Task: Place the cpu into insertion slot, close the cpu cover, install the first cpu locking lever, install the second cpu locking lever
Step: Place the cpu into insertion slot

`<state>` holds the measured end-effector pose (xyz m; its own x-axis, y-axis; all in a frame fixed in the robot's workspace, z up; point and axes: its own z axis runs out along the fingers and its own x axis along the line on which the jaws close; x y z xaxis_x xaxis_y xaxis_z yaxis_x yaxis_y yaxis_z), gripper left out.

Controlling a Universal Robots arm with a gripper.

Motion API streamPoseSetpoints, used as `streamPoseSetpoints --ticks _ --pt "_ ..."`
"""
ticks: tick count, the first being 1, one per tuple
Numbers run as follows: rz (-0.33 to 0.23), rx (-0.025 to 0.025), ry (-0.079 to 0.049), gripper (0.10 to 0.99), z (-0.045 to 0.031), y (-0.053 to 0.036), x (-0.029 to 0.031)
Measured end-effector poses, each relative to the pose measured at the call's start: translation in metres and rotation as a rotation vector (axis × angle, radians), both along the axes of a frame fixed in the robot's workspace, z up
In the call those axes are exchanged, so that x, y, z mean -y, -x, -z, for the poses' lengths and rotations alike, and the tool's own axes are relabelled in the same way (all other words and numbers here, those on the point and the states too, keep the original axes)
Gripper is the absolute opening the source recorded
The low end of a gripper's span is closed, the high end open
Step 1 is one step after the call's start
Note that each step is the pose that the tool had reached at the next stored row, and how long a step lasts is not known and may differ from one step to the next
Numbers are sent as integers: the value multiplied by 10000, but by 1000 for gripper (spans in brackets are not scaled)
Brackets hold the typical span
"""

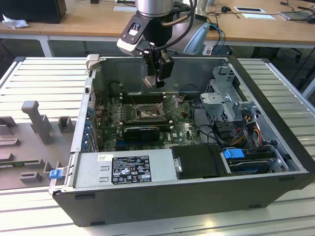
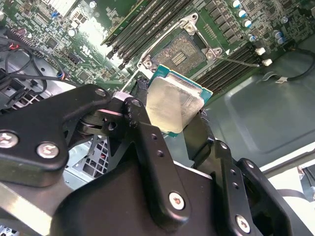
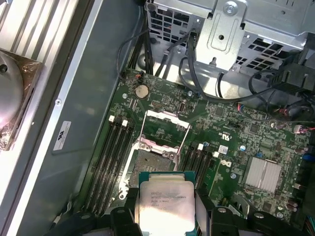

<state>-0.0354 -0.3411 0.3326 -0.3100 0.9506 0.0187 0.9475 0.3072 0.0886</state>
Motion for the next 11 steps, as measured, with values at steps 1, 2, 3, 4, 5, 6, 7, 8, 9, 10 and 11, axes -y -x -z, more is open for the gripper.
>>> streamPoseSetpoints --ticks 1,2,3,4,5,6,7,8,9,10,11 --pt "3 0 0 541 3 0 0" --pt "8 0 0 541 7 0 0" --pt "16 0 0 541 12 0 0" --pt "25 0 0 541 15 0 0" --pt "32 0 -1 541 18 0 0" --pt "41 0 0 541 22 0 0" --pt "50 0 0 541 25 0 0" --pt "57 0 0 541 27 0 0" --pt "66 0 0 541 29 0 0" --pt "73 0 0 541 32 0 0" --pt "81 0 -1 541 34 0 0"
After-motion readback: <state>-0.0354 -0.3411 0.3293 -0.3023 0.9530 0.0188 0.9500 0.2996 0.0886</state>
